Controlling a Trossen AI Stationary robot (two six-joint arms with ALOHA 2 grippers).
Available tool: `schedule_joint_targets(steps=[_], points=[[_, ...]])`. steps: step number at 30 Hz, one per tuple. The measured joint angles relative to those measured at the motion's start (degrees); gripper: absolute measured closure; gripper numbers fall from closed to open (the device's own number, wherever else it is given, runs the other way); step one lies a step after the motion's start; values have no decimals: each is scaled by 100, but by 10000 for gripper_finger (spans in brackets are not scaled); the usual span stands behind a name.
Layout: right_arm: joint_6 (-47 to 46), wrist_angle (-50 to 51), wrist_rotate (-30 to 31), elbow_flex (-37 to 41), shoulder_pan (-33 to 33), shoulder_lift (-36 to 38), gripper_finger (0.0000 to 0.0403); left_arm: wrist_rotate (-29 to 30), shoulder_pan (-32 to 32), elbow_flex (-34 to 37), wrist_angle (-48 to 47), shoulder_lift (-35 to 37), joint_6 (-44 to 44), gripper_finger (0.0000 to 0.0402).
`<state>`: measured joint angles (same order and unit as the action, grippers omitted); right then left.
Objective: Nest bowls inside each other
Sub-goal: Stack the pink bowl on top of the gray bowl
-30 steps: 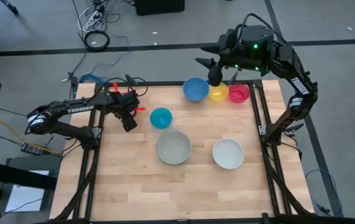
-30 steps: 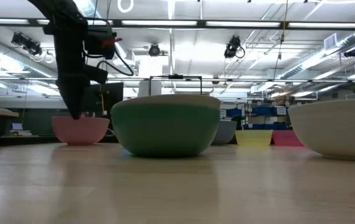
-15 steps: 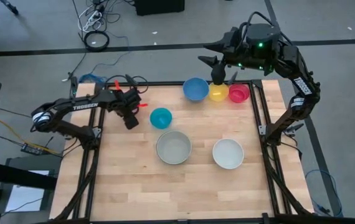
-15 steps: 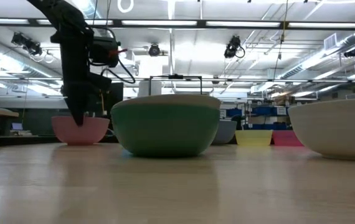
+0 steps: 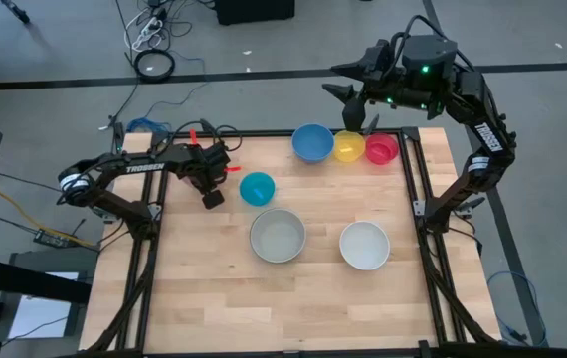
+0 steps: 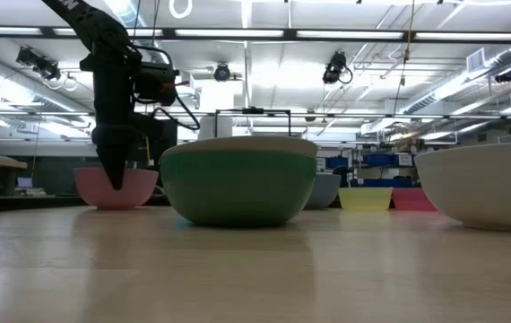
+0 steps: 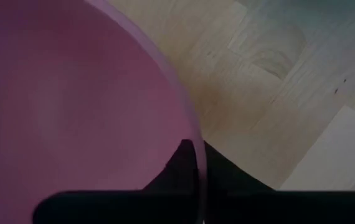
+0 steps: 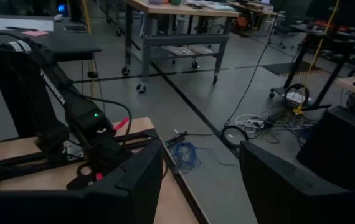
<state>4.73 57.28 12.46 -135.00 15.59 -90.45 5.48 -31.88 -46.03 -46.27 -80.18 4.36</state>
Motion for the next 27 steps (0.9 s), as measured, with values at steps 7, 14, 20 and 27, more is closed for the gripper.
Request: schedule_joint_targets(steps=[7,14,20,27], points=[[0,5,46,0,4,0,206,-30,11,-433,-554,-4,-13,398],[96,245,373,2,46,2,206,30,352,-1305,-1173,-2,-62,399],[184,431,588,7,328,58,206,-507,1044,-2151,-1414,1,-272,399],[243,415,575,7,925,348,206,-1197,2110,-2842,-1340,4,-663,399]])
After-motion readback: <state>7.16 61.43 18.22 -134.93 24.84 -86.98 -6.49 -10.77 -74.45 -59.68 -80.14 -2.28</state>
